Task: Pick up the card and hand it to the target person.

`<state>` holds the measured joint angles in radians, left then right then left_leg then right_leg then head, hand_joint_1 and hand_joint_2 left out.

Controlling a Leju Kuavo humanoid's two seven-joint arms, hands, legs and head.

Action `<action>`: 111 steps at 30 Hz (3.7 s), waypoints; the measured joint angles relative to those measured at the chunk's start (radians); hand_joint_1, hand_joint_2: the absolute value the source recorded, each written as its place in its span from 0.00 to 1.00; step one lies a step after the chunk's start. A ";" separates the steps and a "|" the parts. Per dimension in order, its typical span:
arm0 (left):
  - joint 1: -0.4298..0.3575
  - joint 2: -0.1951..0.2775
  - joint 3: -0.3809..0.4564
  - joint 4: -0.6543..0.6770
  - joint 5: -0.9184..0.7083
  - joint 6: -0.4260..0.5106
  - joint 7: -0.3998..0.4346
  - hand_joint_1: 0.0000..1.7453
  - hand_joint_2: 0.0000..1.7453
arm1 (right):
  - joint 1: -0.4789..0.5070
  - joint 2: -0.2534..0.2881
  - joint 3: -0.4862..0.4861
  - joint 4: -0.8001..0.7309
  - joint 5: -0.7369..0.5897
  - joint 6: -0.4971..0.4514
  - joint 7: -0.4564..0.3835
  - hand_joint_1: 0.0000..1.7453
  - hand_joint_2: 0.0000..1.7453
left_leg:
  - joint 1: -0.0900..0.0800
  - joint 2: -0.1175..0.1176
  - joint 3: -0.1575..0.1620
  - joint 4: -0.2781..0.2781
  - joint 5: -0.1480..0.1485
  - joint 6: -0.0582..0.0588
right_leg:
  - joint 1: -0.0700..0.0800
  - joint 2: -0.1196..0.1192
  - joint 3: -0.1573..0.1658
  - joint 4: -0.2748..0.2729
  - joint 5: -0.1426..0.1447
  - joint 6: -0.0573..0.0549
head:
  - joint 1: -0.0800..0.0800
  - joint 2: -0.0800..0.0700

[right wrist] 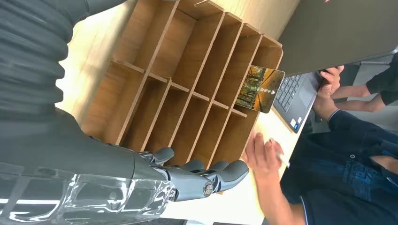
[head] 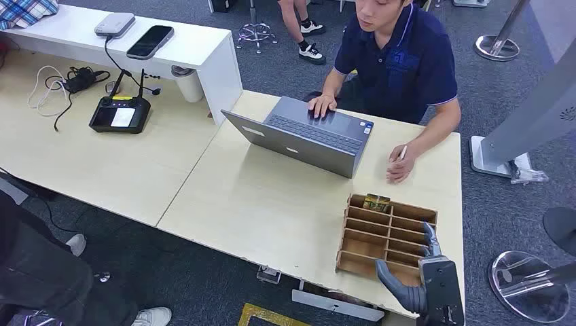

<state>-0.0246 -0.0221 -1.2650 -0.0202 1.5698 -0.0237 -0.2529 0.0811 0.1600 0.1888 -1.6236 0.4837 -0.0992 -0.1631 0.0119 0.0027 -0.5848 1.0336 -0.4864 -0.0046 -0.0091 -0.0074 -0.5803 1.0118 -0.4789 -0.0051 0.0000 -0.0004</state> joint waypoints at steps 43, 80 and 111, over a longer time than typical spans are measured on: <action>-0.022 0.046 -0.009 0.000 -0.001 -0.021 -0.018 0.00 0.00 | -0.416 -0.066 0.310 0.226 0.996 -0.076 0.188 0.48 1.00 | 0.000 0.001 0.000 0.000 0.002 0.000 | 0.000 0.001 0.000 0.001 0.001 -0.001 | 0.000 0.000; -0.021 0.041 -0.009 0.000 0.000 -0.019 -0.017 0.00 0.00 | -0.665 -0.050 0.441 0.545 1.048 0.000 0.320 0.63 1.00 | 0.000 0.000 -0.001 0.000 0.002 0.000 | 0.000 0.000 -0.001 0.001 0.001 -0.001 | 0.000 0.000; -0.014 0.046 -0.009 0.000 -0.008 -0.040 -0.020 0.00 0.00 | -0.615 -0.140 0.414 0.526 1.084 0.018 0.367 0.56 1.00 | 0.000 0.000 0.000 0.000 0.002 0.000 | 0.000 0.000 -0.001 0.001 0.001 -0.001 | 0.000 0.000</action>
<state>-0.0386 0.0243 -1.2737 -0.0202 1.5620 -0.0633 -0.2725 -0.5336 0.0195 0.6025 -1.0972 1.5679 -0.0812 0.2036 0.0120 0.0027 -0.5852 1.0338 -0.4842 -0.0047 -0.0091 -0.0069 -0.5809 1.0127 -0.4780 -0.0060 0.0001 -0.0004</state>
